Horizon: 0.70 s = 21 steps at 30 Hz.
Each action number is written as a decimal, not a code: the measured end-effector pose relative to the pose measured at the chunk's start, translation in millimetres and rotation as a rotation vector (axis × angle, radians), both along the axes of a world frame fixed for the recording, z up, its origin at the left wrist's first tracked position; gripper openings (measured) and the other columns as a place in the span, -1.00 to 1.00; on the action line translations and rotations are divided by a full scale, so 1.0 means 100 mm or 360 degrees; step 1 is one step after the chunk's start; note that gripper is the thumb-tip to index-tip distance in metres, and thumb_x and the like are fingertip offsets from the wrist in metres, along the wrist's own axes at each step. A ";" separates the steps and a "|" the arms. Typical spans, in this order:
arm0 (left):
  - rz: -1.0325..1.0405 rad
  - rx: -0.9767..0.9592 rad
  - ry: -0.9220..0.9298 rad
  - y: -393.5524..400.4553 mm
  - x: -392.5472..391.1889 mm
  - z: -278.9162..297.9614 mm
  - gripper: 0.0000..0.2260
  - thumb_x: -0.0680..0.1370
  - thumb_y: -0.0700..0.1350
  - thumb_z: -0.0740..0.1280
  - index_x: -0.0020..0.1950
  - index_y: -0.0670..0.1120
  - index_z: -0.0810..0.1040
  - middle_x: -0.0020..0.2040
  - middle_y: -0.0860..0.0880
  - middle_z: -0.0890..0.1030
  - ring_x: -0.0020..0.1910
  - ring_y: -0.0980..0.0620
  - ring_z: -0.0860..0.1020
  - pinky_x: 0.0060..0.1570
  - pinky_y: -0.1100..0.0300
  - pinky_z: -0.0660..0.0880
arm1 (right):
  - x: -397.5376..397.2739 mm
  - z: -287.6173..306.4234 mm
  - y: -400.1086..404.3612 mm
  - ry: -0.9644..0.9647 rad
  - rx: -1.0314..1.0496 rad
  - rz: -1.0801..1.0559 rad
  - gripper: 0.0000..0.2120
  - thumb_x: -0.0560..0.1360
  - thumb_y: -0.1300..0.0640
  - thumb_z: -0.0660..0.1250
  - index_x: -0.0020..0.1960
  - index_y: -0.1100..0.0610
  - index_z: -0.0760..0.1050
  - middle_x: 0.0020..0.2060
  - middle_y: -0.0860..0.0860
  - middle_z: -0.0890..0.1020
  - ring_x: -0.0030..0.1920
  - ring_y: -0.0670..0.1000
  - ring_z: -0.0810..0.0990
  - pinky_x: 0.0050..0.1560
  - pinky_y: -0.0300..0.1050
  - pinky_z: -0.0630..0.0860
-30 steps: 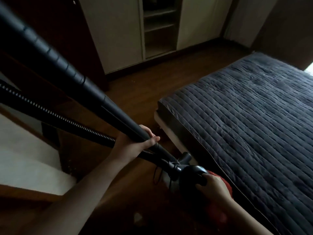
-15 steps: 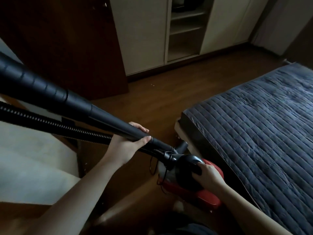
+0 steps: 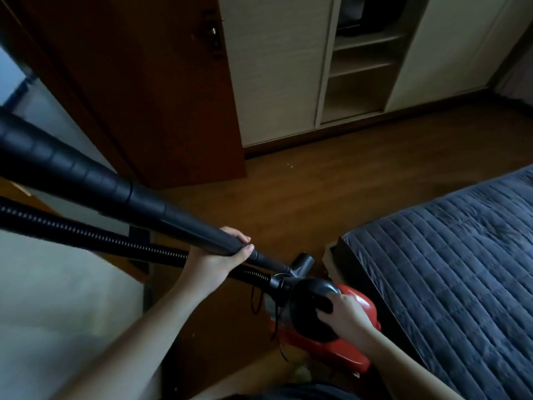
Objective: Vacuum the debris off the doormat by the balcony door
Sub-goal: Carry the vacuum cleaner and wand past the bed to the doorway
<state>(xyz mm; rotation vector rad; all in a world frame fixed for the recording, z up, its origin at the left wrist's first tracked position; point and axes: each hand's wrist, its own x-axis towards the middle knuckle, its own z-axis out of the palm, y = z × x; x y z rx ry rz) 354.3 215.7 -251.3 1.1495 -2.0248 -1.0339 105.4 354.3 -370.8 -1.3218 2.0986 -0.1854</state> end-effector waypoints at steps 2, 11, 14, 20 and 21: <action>0.0012 -0.0005 -0.0033 -0.21 -0.14 0.01 -0.91 0.49 -0.10 0.47 -0.04 -0.02 0.62 0.02 0.13 0.66 0.07 0.24 0.59 0.14 0.44 0.43 | -0.11 0.01 -0.27 -0.0019 -0.0011 0.0035 -0.66 0.48 -0.03 0.36 0.19 0.10 0.55 -0.04 0.03 0.65 -0.05 0.01 0.63 -0.23 -0.27 0.46; 0.0025 0.0185 0.0000 -1.30 -0.51 -0.14 -0.87 0.48 -0.11 0.47 -0.02 0.00 0.57 0.06 0.14 0.64 0.09 0.28 0.57 0.14 0.36 0.46 | -0.37 -0.04 -1.48 0.0068 0.0075 0.0063 -0.64 0.50 -0.04 0.33 0.22 0.12 0.51 0.01 0.07 0.65 -0.02 0.04 0.63 -0.16 -0.18 0.50; 0.0088 0.0275 0.0057 -1.78 -0.58 -0.25 -0.89 0.48 -0.14 0.46 -0.04 -0.03 0.57 0.06 0.12 0.65 0.08 0.29 0.57 0.13 0.34 0.46 | -0.47 -0.08 -1.98 0.0064 0.0151 0.0036 -0.68 0.47 -0.03 0.34 0.16 0.10 0.53 -0.02 0.05 0.65 -0.09 0.04 0.61 -0.24 -0.21 0.40; 0.0134 0.0616 0.0286 -2.85 -0.69 -0.44 -0.79 0.48 -0.26 0.45 -0.07 0.05 0.57 0.08 0.08 0.64 0.13 0.16 0.58 0.30 0.08 0.45 | -0.69 -0.20 -2.97 0.0105 0.0237 0.0026 -0.67 0.44 -0.03 0.38 0.15 0.08 0.53 -0.02 0.06 0.66 -0.02 0.06 0.64 -0.22 -0.18 0.41; 0.0122 0.0628 0.0298 -3.01 -0.70 -0.48 -0.76 0.48 -0.27 0.44 -0.07 0.09 0.57 0.09 0.08 0.63 0.14 0.14 0.57 0.32 0.04 0.44 | -0.72 -0.17 -3.11 0.0097 0.0269 0.0032 -0.65 0.46 -0.01 0.37 0.20 0.07 0.52 0.01 0.05 0.66 -0.01 0.05 0.64 -0.20 -0.18 0.43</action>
